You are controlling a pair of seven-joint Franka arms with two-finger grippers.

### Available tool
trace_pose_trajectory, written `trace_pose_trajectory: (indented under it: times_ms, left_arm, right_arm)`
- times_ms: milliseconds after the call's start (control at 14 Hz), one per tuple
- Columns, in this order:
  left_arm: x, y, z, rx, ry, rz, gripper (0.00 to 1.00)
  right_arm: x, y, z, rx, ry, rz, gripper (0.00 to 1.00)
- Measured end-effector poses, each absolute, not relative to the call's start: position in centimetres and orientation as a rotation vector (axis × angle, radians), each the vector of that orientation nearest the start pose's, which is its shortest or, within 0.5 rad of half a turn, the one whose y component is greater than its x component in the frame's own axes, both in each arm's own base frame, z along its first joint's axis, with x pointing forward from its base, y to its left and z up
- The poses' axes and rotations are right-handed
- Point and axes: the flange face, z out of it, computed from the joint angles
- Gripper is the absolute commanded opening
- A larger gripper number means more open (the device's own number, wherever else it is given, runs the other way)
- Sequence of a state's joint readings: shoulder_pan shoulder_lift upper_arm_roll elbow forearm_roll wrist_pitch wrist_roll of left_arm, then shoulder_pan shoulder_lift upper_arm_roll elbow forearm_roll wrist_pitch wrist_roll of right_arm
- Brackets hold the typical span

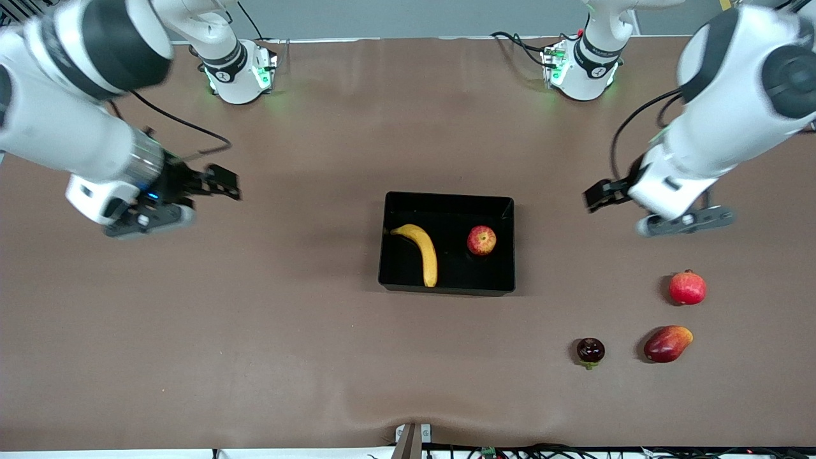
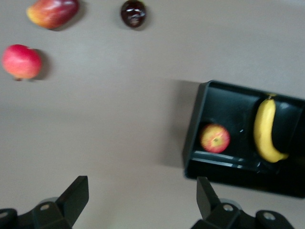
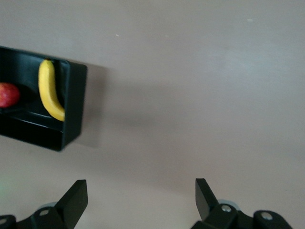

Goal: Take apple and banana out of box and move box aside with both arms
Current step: 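Reach the left gripper into the black box while the right gripper nears its rim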

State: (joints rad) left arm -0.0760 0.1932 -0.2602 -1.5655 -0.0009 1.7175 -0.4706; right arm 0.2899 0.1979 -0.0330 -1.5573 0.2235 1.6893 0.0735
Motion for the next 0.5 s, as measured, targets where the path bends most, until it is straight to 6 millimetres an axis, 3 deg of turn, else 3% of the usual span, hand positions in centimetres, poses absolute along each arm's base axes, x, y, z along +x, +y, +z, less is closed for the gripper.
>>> trace_pose_trajectory:
  times_ms: [214,499]
  left_arm:
    - [59.0,-24.4,48.5,-3.161,-0.349,0.116,1.0]
    - [58.8,-30.4,42.0,-3.103,-0.652,0.168,1.0]
  right_arm:
    - [60.2,23.2,48.7,-2.872,-0.252,0.115,1.0]
    - [60.2,30.3,42.7,-2.846,-0.313,0.089,1.0]
